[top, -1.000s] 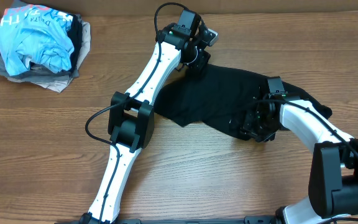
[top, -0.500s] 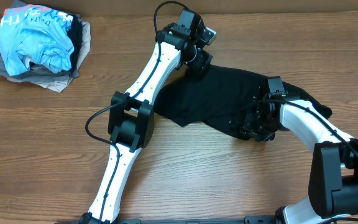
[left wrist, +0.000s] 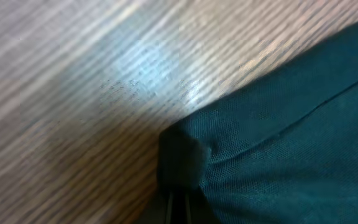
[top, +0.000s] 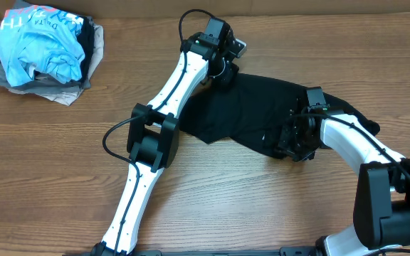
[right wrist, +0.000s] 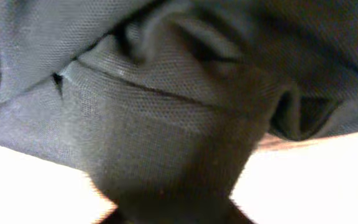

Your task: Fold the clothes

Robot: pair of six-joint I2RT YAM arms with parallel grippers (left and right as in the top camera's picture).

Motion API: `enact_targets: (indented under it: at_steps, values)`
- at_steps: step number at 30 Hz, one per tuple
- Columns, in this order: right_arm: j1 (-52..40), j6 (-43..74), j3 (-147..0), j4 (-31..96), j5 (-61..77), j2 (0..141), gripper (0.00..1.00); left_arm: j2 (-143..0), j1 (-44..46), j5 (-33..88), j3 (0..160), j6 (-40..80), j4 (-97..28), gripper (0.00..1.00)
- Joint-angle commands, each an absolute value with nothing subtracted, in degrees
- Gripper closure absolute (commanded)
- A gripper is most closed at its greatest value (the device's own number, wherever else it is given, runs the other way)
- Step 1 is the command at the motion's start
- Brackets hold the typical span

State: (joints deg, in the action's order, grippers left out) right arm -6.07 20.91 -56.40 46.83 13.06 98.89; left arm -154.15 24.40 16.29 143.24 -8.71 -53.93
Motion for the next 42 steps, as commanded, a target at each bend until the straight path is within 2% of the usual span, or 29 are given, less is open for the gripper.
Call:
enact_targets:
  at_steps: [1,7,15,24,25,26,28,32,36,39,40,41,42]
  values:
    - [-5.19,21.02,-58.02,48.4,12.82,98.0,0.96,-152.24,22.46,16.1,148.68,-5.85,-53.71,0.96]
    - [0.03,15.81,-64.2,56.31,11.05,97.34,0.96,-150.61,18.55,12.56,155.09,-2.31,-53.71,0.96]
    - [13.3,3.42,-73.08,63.83,8.97,97.14,0.96,-150.63,13.37,9.52,155.44,-2.33,-52.97,0.96]
    - [23.35,-0.03,-77.3,56.8,9.06,97.14,0.96,-150.61,10.92,5.87,155.44,0.51,-47.68,0.96]
    - [23.44,-0.05,-77.3,55.72,9.02,97.14,0.96,-150.54,10.76,5.69,155.57,0.86,-47.55,0.9]
    - [23.44,-0.05,-77.3,54.74,8.99,97.14,0.96,-150.47,10.63,5.74,155.85,0.89,-47.77,0.77]
    - [23.44,-0.05,-77.3,52.71,8.95,97.14,0.93,-150.08,10.5,5.74,156.42,0.89,-48.82,0.58]
    - [23.86,0.21,-78.15,48.86,7.66,97.14,0.92,-148.09,9.67,5.74,159.13,0.91,-53.39,0.36]
    - [25.61,0.45,-81.3,46.98,7.07,97.14,0.92,-144.4,7.97,5.87,163.5,0.93,-60.42,0.26]
    - [26.92,1.93,-84.75,48.27,8.03,97.14,0.92,-140.64,6.72,8.12,166.17,1.3,-69.45,0.26]
    - [27.14,1.91,-86.32,49.8,9.32,97.14,0.78,-139.31,6.59,8.73,166.52,1.28,-72.86,0.25]
    - [27.14,1.93,-87.57,51.35,10.09,97.14,0.48,-138.26,6.46,8.82,166.63,0.97,-75.59,0.25]
    - [27.14,2.9,-89.36,53.78,10.81,97.14,0.0,-137.27,6.39,8.82,166.63,-0.36,-78.35,0.24]
